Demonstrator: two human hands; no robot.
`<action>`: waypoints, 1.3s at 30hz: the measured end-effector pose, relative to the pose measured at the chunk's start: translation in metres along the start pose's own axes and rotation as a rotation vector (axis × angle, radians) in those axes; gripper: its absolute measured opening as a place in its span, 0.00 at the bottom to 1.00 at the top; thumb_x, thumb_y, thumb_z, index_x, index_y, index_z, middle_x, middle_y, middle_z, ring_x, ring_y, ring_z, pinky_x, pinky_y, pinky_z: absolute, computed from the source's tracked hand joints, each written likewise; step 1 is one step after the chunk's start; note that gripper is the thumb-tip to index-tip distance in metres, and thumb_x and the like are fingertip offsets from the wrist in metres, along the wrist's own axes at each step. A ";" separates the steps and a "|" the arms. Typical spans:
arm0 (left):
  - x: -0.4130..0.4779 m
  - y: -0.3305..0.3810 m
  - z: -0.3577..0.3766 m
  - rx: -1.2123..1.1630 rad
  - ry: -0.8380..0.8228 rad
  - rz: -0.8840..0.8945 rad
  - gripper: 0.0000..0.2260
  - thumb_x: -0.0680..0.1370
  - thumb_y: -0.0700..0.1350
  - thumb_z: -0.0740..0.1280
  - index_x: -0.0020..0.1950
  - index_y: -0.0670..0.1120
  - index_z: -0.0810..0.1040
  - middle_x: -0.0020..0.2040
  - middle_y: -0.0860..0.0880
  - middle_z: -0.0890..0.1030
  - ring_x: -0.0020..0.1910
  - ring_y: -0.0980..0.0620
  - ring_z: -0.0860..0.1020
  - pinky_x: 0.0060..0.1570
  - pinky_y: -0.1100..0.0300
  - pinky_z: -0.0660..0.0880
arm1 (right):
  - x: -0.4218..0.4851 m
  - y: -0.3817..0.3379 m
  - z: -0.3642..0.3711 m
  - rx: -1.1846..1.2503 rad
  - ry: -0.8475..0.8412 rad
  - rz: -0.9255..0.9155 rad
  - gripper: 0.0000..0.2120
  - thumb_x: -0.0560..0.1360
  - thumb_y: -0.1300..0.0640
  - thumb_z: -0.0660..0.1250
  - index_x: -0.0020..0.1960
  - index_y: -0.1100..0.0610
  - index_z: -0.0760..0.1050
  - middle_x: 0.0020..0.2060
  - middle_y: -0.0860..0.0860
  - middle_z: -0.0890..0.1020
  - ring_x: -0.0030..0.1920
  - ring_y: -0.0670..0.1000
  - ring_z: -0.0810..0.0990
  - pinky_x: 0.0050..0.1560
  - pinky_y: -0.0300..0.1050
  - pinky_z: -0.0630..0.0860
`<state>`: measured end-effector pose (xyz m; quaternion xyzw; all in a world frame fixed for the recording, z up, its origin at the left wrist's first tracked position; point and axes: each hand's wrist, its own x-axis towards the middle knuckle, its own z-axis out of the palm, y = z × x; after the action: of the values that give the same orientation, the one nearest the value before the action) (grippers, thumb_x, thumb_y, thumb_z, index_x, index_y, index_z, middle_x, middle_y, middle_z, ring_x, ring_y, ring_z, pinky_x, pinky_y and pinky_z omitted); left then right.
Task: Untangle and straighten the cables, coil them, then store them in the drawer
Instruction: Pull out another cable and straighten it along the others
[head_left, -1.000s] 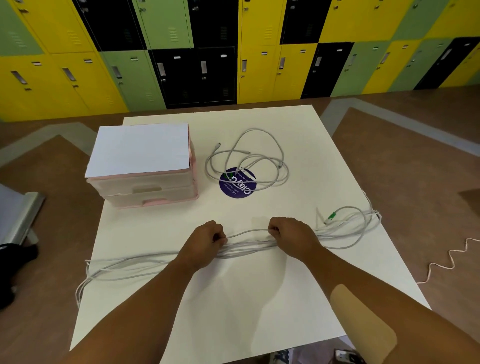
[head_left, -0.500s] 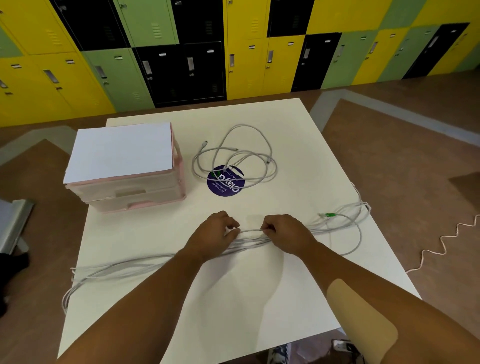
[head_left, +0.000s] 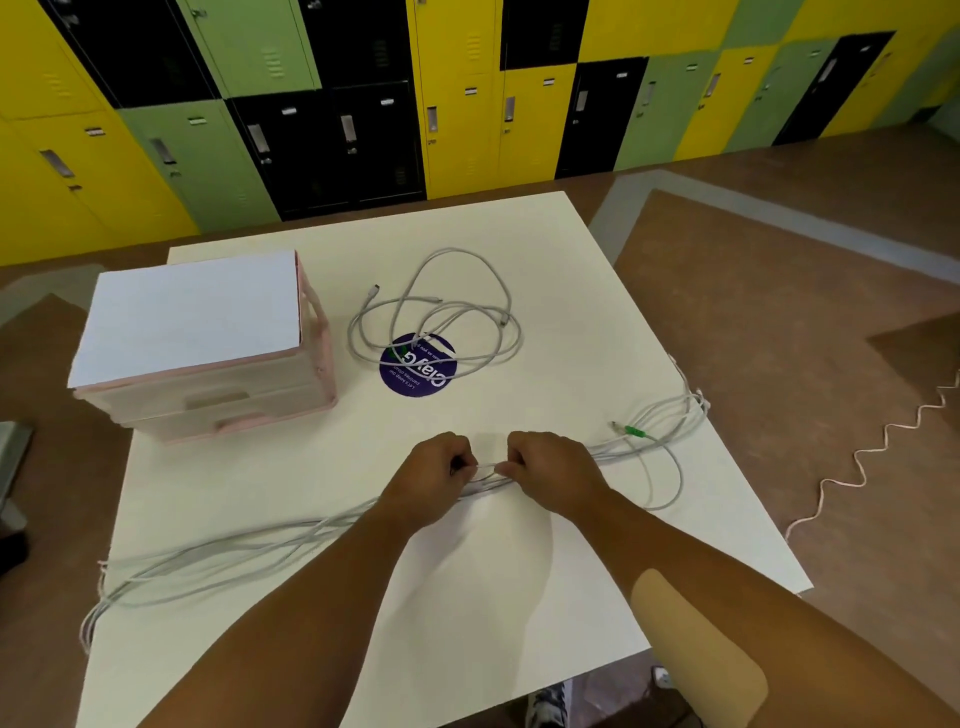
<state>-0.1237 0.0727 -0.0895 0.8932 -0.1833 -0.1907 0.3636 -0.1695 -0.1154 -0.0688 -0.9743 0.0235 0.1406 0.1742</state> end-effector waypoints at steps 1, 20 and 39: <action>0.001 0.000 -0.001 -0.004 0.011 0.000 0.06 0.76 0.38 0.70 0.40 0.47 0.77 0.40 0.53 0.79 0.41 0.54 0.78 0.43 0.64 0.74 | 0.000 0.002 0.000 0.011 0.004 -0.007 0.09 0.80 0.47 0.62 0.46 0.51 0.73 0.42 0.48 0.79 0.43 0.53 0.78 0.44 0.47 0.72; 0.002 -0.001 0.007 -0.030 0.030 -0.039 0.07 0.77 0.39 0.69 0.40 0.47 0.75 0.41 0.53 0.78 0.40 0.55 0.76 0.42 0.64 0.72 | -0.001 0.054 -0.013 0.047 0.081 0.087 0.07 0.80 0.53 0.63 0.53 0.47 0.79 0.52 0.44 0.82 0.53 0.50 0.80 0.52 0.44 0.74; 0.043 0.062 0.044 0.008 -0.109 0.108 0.04 0.80 0.43 0.67 0.50 0.47 0.81 0.46 0.52 0.80 0.44 0.55 0.78 0.48 0.59 0.76 | -0.001 0.079 -0.029 0.323 0.022 0.078 0.04 0.78 0.50 0.68 0.48 0.47 0.82 0.36 0.43 0.80 0.39 0.46 0.78 0.43 0.44 0.76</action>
<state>-0.1191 -0.0139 -0.0830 0.8718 -0.2514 -0.2187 0.3589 -0.1700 -0.1992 -0.0688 -0.9334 0.0855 0.1310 0.3229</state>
